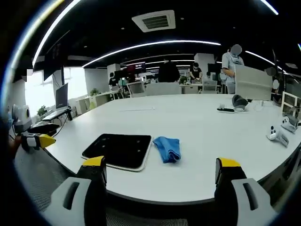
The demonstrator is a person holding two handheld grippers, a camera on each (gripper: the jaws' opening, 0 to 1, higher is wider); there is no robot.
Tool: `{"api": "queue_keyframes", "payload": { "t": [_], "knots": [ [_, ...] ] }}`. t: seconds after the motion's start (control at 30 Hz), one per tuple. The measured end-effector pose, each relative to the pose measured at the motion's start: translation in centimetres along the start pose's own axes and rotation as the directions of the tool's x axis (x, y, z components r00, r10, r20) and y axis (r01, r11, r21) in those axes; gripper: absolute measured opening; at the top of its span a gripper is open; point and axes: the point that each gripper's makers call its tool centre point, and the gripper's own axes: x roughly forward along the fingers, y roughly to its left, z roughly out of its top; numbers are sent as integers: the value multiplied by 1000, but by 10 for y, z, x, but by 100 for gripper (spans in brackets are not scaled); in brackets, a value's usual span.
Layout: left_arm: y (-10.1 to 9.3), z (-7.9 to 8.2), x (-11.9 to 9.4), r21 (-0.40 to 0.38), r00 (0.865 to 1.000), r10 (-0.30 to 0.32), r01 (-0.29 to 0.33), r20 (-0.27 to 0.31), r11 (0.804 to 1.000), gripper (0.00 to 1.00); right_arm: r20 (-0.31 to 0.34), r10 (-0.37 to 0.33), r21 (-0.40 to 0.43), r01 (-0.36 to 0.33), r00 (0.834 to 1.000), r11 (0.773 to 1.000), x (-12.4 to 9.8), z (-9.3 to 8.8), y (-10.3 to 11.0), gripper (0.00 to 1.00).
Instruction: Wipe the mirror surface with the cleaning cloth until all visible marks leave the cleaned area.
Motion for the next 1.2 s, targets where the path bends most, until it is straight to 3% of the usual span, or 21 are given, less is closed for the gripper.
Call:
{"api": "queue_keyframes", "payload": {
  "t": [1.2],
  "knots": [
    [-3,-1,1,-8,1000,-19,19,0,1000,88,-9,5,2,-5,1000,1000,1,-2,0,94]
  ]
}}
